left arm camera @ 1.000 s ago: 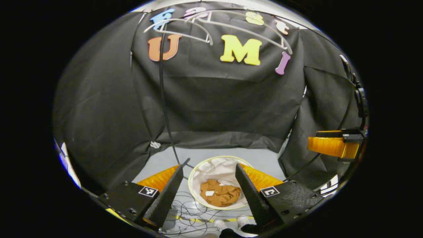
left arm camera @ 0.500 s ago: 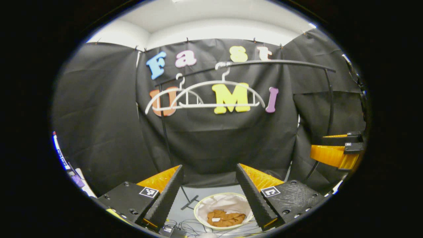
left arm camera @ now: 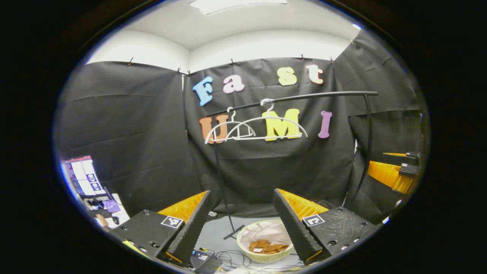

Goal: Grasp the clothes on the hanger with both hands and then place them into the laundry hamper below.

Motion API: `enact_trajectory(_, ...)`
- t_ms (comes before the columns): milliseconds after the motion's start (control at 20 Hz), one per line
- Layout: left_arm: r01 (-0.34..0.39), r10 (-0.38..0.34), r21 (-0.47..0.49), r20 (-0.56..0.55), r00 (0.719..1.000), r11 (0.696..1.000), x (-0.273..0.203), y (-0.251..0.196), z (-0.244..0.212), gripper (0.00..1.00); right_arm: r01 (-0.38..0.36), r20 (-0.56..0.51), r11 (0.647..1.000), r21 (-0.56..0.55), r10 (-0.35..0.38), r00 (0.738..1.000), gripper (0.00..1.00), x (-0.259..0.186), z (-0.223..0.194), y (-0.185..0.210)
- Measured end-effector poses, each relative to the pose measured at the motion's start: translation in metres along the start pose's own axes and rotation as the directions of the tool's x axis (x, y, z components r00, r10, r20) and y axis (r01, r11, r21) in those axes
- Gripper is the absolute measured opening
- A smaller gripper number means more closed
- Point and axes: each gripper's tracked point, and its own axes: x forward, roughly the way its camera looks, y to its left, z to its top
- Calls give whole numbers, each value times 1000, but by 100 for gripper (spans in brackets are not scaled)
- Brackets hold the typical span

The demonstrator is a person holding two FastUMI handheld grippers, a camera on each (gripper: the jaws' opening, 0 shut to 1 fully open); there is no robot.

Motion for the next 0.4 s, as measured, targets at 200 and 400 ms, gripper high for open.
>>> enact_trajectory(200,-34,34,0,8,999,999,-14,15,1,99,-5,-10,999,37,5,1000,100,-3,4,12)
enact_trajectory(400,-52,52,-15,38,998,999,-17,38,9,100,12,31,1000,-16,-12,999,100,-1,28,33)
